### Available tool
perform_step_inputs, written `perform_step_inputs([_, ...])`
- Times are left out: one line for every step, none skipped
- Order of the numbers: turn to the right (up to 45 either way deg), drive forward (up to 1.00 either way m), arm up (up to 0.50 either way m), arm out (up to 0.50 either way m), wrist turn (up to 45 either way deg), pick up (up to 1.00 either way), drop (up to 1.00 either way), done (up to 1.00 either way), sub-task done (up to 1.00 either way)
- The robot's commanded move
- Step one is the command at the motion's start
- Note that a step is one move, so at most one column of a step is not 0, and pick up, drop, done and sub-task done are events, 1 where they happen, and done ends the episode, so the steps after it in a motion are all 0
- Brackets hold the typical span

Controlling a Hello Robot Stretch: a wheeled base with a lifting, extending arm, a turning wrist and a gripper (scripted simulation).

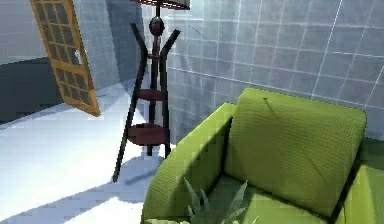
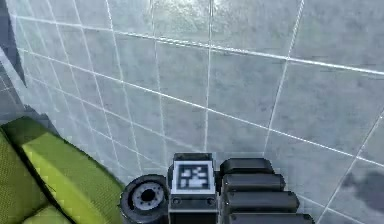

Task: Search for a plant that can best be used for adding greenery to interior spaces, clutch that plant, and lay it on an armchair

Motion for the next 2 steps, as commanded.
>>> perform_step_inputs([-39.0, 0.00, 0.00, 0.00, 0.0, 0.00, 0.00, 0.00, 0.00])
perform_step_inputs([0.0, 0.70, 0.00, 0.00, 0.0, 0.00, 0.00, 0.00, 0.00])
